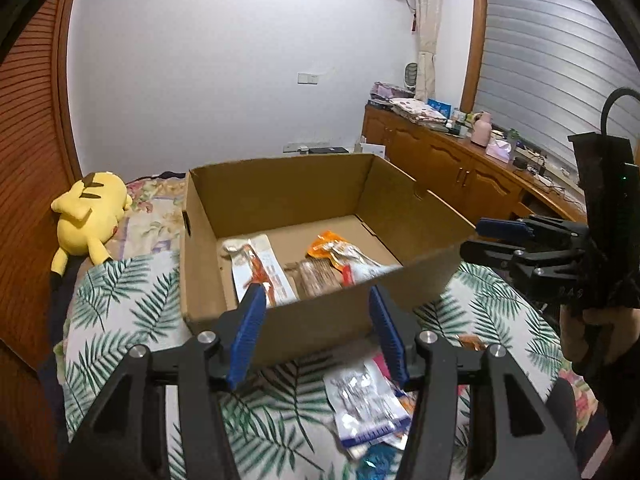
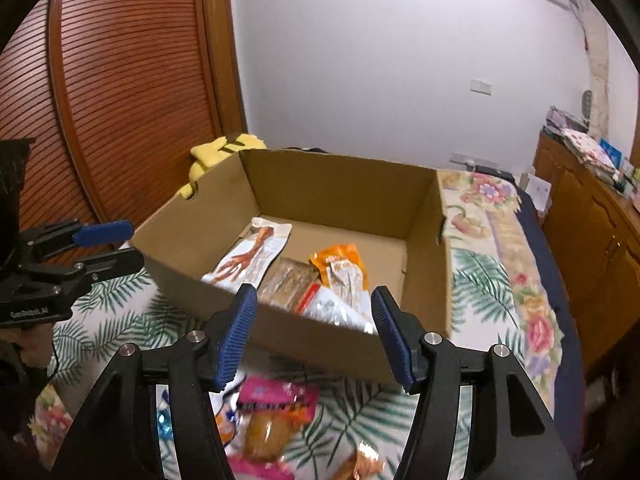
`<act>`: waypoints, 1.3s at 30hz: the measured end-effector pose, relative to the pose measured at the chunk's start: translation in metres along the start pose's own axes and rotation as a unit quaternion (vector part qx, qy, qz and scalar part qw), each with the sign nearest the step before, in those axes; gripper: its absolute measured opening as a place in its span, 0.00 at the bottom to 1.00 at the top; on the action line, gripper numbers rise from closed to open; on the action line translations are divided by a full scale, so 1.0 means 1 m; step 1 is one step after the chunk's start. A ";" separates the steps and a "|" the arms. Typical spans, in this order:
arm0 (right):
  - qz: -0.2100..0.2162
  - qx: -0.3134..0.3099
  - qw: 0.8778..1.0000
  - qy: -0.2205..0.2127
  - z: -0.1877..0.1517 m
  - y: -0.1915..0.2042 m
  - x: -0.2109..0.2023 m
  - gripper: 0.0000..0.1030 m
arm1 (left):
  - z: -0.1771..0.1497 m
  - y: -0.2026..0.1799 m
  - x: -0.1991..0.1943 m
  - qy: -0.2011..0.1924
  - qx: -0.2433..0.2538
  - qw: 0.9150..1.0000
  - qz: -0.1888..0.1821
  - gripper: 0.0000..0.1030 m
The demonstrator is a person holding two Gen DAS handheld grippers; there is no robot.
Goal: Organize snacks
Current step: 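Lower right tool onto the pink-wrapped snack while left tool approaches white pouch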
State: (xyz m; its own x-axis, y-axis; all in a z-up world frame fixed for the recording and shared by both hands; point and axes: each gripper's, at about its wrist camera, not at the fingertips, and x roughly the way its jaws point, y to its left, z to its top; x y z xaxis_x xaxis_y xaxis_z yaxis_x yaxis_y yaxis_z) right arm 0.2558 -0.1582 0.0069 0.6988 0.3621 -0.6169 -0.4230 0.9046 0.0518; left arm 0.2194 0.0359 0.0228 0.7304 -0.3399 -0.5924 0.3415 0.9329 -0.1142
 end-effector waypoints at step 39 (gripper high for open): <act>0.027 0.061 0.992 0.108 -0.094 0.021 0.051 0.50 | -0.075 -0.031 -0.002 0.064 -0.019 0.998 -0.011 0.53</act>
State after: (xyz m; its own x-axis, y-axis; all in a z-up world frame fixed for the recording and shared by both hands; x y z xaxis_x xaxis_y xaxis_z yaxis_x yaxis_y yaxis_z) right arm 0.2281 -0.1415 -0.0978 0.5317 0.3658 -0.7639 -0.3743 0.9105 0.1755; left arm 0.1626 0.0167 -0.0322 0.6407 -0.3451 -0.6859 0.3324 0.9299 -0.1573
